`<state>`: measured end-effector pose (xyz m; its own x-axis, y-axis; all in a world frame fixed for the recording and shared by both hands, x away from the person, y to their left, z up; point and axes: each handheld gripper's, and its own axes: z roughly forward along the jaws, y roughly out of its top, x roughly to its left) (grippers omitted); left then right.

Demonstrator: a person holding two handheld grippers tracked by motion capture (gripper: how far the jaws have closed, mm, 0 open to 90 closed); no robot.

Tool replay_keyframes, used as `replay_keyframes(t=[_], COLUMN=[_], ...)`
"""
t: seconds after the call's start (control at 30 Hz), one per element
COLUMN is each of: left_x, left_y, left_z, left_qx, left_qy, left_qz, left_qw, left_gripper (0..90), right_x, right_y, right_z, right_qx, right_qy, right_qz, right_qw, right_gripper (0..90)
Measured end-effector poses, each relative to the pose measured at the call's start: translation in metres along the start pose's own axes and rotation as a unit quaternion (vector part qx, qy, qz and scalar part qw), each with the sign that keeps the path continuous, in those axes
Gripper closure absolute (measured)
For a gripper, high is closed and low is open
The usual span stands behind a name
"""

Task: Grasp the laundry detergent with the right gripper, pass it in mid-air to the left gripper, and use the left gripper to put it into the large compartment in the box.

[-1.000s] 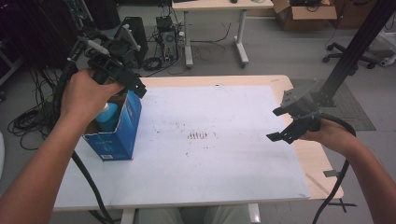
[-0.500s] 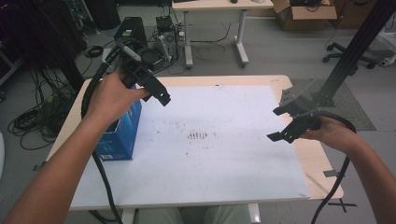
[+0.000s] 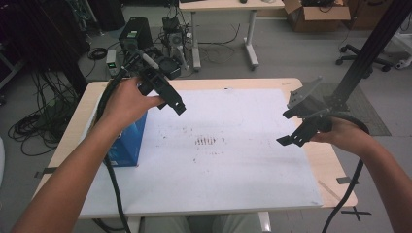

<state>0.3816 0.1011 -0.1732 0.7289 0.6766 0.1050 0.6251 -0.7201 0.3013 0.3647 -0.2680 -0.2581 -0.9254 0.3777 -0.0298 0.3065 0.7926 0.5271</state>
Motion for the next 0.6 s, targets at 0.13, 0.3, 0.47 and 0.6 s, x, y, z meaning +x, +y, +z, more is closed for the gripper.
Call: replay_keyframes(t=[0.13, 0.3, 0.47, 0.6], left_x=[-0.003, -0.006, -0.011, -0.017], left_y=[0.001, 0.003, 0.005, 0.007], left_z=[0.006, 0.014, 0.022, 0.029], left_qx=[0.001, 0.005, 0.013, 0.016], left_qy=[-0.005, -0.012, -0.025, -0.032], left_qz=[0.016, 0.038, 0.064, 0.083], left_qw=[0.9999, 0.9992, 0.9976, 0.9959], left_gripper=[5.9, 5.9, 5.9, 6.0], right_x=[0.0, -0.002, -0.005, -0.007], right_y=[0.004, 0.008, 0.014, 0.019], right_z=[0.001, 0.005, 0.005, 0.005], right_qx=[0.011, 0.024, 0.031, 0.039], right_qy=[0.003, 0.006, 0.008, 0.008], right_qz=[-0.003, -0.004, -0.005, -0.009], right_qw=[0.9999, 0.9997, 0.9995, 0.9992], right_gripper=[3.4, 3.3, 3.3, 3.3])
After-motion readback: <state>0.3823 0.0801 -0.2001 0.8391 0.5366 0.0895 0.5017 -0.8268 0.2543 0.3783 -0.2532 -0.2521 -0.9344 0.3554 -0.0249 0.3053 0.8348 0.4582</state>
